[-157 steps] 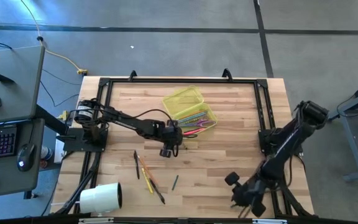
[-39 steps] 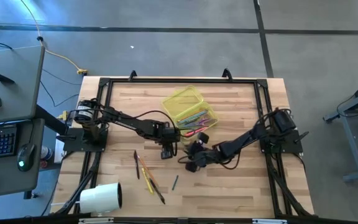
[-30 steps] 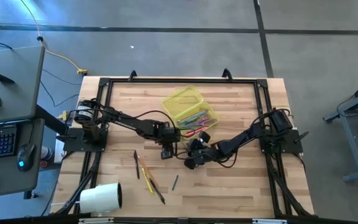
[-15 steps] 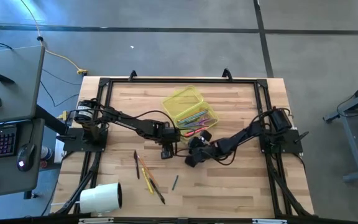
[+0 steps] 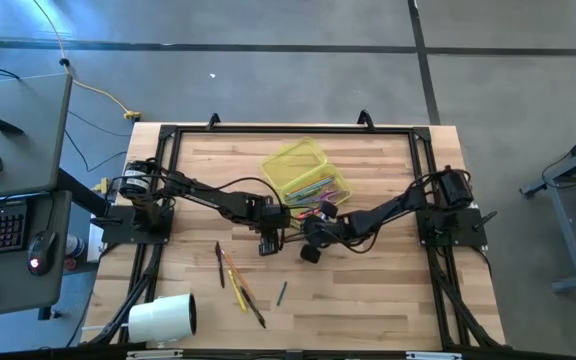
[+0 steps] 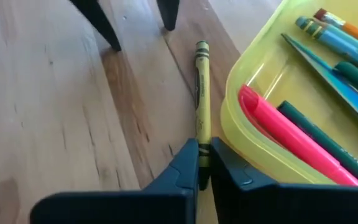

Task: Pick & place school supplies into a supply box
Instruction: Put the green crayon into the supply box

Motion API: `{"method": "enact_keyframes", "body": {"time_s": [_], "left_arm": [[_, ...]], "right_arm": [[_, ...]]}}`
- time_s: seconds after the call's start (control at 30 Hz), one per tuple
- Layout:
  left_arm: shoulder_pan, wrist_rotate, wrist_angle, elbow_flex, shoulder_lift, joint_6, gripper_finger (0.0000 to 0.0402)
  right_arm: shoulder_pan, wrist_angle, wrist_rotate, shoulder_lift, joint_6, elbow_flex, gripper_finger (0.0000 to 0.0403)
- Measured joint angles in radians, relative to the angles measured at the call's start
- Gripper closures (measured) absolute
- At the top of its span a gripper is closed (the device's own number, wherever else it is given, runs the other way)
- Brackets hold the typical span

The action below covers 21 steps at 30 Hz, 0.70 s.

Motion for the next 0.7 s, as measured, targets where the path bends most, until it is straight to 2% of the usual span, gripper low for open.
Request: {"method": "enact_keyframes", "body": {"time_s": [0.1, 0.2, 0.3, 0.4, 0.47, 0.6, 0.7], "left_arm": [[0.0, 0.0, -0.003, 0.0, 0.0, 0.0, 0.0188], [0.0, 0.0, -0.007, 0.001, 0.0, 0.0, 0.0188], [0.0, -0.001, -0.011, 0.001, 0.0, 0.0, 0.0188], [0.0, -0.001, -0.016, 0.001, 0.0, 0.0, 0.0188], [0.0, -0.001, -0.019, 0.002, 0.0, 0.0, 0.0188], [0.0, -0.001, -0.021, 0.002, 0.0, 0.0, 0.0188], [0.0, -0.001, -0.021, 0.002, 0.0, 0.0, 0.0188]], "right_arm": [[0.009, -0.002, -0.037, -0.006, -0.003, -0.001, 0.0386], [0.031, -0.018, -0.088, -0.044, -0.004, -0.003, 0.0395], [0.054, -0.056, -0.158, -0.113, -0.038, -0.011, 0.0396], [0.067, -0.083, -0.153, -0.203, -0.09, -0.009, 0.0392], [0.065, -0.141, -0.106, -0.265, -0.128, -0.005, 0.0396], [0.044, -0.337, 0.077, -0.349, -0.202, -0.009, 0.0397], [-0.017, -0.442, 0.186, -0.392, -0.251, -0.006, 0.0396]]}}
